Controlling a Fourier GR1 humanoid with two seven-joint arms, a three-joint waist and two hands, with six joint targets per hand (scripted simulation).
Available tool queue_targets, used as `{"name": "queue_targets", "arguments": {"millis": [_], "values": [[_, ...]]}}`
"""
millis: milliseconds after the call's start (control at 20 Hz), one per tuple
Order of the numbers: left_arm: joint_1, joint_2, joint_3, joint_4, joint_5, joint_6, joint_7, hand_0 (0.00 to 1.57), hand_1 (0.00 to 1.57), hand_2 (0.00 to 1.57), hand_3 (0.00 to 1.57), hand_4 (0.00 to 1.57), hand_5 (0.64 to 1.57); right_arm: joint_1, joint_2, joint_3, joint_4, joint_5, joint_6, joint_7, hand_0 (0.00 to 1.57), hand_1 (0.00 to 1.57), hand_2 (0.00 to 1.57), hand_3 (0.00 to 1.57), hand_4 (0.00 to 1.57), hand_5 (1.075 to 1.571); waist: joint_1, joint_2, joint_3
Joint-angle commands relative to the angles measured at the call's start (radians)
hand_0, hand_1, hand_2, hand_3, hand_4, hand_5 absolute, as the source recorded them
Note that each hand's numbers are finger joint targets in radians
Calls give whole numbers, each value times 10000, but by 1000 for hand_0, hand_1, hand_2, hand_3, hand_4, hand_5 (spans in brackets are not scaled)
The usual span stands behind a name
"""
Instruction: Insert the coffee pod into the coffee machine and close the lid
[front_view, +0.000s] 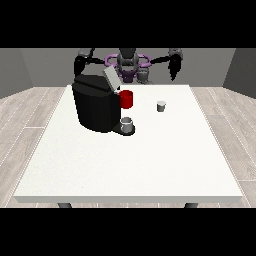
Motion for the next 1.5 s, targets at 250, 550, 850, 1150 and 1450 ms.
{"name": "queue_targets", "arguments": {"millis": [250, 550, 850, 1150, 1450], "values": [[-2184, 1418, 666, 2202, -1160, -411, 187, 0, 0, 0, 0, 0, 1571, -909, 247, 650, -361, 1123, -702, 258, 0, 0, 0, 0, 0, 1571, -1145, 1263, -21], [-3015, 1958, 810, 3937, -1612, -1018, -340, 0, 0, 0, 0, 0, 1571, -1055, 491, 730, -218, 981, -681, 133, 0, 0, 0, 0, 0, 1571, -1262, 1675, -19], [-3709, 1744, 442, 5341, -2658, -674, -639, 0, 0, 0, 0, 0, 1571, -1333, 685, 852, 274, 1400, -1166, 194, 0, 0, 0, 0, 0, 1571, -1205, 1909, -19], [-4429, 1450, 373, 5731, -3330, -160, -755, 488, 488, 724, 486, 0, 1571, -2083, 491, -128, 1617, 299, -605, -119, 0, 0, 0, 0, 0, 1571, -800, 1998, -14], [-4414, 989, -261, 6652, -4955, 1774, -1771, 1071, 1071, 1107, 914, 448, 1571, -2111, 668, 526, 1551, 913, -953, 88, 0, 0, 0, 0, 0, 1571, -939, 2072, -19]]}}
